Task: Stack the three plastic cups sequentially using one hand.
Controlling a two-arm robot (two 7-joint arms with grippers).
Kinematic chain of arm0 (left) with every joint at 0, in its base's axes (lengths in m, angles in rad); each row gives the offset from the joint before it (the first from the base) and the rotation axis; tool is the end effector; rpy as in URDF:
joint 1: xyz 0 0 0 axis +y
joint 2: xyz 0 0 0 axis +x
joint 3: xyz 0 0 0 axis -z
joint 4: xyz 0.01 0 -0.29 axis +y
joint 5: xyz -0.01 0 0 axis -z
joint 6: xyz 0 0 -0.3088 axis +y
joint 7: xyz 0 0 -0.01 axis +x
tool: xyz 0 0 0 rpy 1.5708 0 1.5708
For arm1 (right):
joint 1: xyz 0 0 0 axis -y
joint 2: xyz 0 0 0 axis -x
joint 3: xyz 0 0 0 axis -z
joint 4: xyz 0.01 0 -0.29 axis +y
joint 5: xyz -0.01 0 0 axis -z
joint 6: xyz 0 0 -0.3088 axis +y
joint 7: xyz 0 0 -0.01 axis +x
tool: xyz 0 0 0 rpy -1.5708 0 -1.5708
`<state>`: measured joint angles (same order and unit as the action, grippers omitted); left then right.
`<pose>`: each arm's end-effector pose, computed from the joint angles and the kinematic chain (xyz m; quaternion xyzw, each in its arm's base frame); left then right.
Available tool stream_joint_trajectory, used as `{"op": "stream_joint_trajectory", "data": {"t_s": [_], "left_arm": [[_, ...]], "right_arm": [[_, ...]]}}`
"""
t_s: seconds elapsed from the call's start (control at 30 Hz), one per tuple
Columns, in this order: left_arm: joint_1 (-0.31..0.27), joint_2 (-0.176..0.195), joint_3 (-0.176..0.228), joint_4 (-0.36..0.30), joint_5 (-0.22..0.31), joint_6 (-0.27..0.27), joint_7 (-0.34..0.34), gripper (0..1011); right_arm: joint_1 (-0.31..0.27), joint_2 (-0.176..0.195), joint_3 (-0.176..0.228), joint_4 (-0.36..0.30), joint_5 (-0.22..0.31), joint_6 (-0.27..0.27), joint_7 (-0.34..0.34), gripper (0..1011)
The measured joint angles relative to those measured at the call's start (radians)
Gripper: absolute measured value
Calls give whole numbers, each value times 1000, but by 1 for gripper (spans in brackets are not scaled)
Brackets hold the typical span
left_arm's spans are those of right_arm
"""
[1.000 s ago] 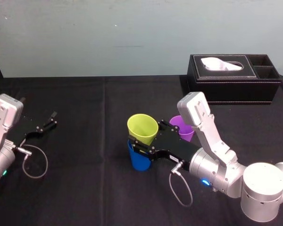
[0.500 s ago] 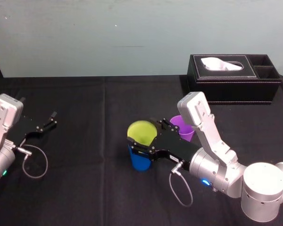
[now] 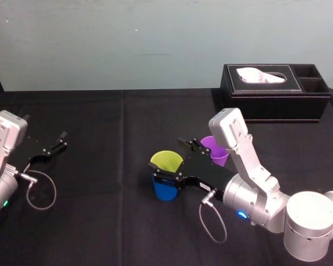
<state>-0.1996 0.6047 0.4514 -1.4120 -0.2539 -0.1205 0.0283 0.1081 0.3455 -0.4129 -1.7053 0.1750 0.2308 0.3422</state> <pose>0.3581 0.0827 -0.3022 0.1415 -0.1325 0.5799 0.7913 0.3290 0.0361 -0.2547 -0.1136 -0.0204 -0.3976 0.9103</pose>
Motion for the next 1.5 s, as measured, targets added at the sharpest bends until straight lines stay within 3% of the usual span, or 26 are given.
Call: {"op": "stream_joint_trajectory", "data": {"t_s": [0.33,0.77,1.17,1.5], "left_arm": [[0,0,0,0,0,0,0,1010],[0,0,0,0,0,0,0,1010],[0,0,0,0,0,0,0,1010],[0,0,0,0,0,0,0,1010]], "right_arm": [[-18,7,19,-30,5,-8,-5,1003],[-97,66,107,-122,35,-36,-19,1003],[-168,105,191,-132,66,-72,-33,1003],[-206,109,222,-105,78,-91,-41,1003]]}}
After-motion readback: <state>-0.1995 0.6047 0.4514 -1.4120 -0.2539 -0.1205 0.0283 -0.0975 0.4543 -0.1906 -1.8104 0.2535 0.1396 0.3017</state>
